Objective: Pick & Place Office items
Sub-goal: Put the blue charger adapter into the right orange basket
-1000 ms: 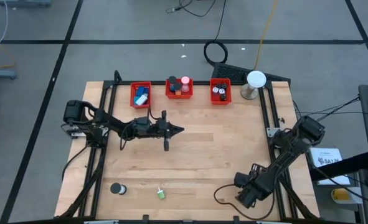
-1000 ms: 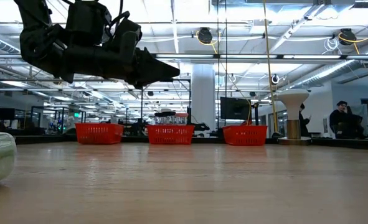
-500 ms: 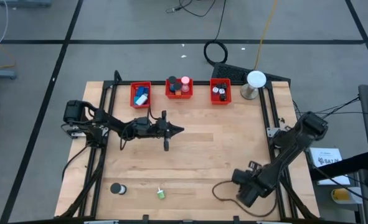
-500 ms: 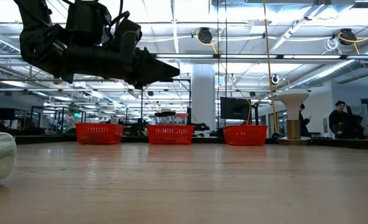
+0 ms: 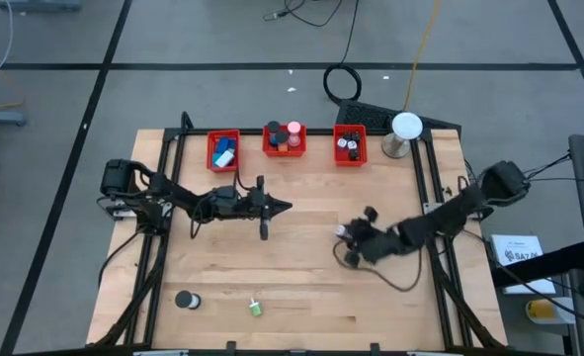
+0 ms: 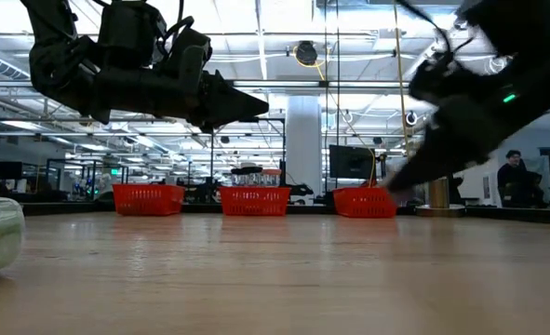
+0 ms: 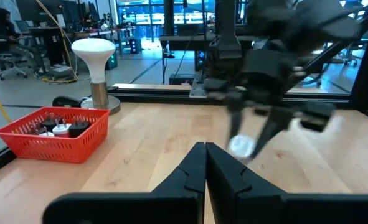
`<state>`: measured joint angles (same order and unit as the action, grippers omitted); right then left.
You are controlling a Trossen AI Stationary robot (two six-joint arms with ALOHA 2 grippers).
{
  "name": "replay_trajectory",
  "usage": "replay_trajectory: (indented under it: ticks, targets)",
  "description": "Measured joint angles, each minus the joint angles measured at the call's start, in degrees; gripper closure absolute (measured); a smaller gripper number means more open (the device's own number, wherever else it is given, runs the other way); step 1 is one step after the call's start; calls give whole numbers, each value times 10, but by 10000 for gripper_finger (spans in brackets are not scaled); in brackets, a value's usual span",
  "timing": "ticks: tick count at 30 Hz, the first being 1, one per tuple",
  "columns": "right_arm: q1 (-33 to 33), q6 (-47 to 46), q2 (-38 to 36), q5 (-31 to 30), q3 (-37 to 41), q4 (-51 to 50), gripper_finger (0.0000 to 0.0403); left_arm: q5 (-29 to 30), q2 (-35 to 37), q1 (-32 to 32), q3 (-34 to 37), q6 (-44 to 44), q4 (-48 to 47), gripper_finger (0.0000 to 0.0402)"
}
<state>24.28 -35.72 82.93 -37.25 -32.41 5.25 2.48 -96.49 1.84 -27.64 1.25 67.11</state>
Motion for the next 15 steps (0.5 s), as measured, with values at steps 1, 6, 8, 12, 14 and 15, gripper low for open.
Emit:
replay_trajectory:
  ticks: [1,6,8,12,14,15]
  targets:
    - [-27,44,6,10,26,83,280,0,0,0,0,0,0,391]
    - [-140,198,45,75,106,371,280,2,0,0,0,0,-8,389]
    - [-173,235,64,104,116,419,280,8,0,0,0,2,-21,397]
    - [-220,266,122,170,110,498,280,22,0,5,0,2,-32,394]
    - [-233,272,158,183,104,529,280,23,0,7,0,2,-32,388]
    - [-237,275,176,190,103,546,280,23,0,8,0,2,-32,387]
